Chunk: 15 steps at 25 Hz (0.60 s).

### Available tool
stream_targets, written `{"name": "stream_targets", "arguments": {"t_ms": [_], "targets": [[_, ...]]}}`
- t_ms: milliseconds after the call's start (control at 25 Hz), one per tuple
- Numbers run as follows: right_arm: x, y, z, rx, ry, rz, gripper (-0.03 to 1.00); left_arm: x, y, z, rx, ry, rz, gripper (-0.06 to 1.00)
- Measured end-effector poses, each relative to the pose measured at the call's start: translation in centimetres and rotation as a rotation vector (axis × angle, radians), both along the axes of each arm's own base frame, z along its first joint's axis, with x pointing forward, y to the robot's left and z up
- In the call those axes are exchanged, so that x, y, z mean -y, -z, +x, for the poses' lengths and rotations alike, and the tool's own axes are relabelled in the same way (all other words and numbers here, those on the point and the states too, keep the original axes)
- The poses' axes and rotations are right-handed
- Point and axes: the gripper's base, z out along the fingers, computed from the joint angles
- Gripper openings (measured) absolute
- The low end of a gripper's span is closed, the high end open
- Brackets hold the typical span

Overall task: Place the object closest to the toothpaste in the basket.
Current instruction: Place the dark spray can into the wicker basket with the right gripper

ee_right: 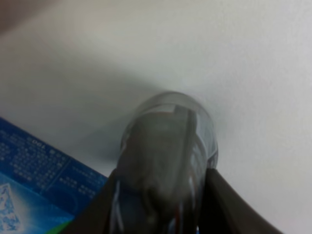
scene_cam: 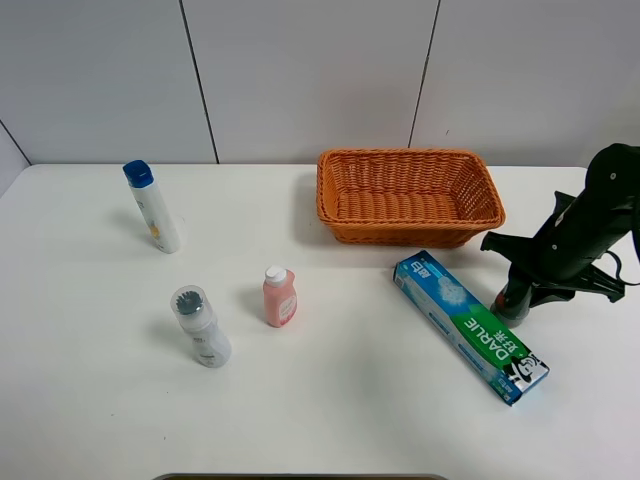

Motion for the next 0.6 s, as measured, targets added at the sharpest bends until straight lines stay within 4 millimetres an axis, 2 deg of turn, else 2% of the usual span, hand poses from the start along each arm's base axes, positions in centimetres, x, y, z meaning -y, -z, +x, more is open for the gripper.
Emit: {"name": "stream_targets", "arguments": {"t_ms": [600], "targets": [[0.0,0.0,0.02,0.002,0.0,-0.001,0.36,0.0,0.0,0.0,0.0,0.0,0.0,0.94]]}}
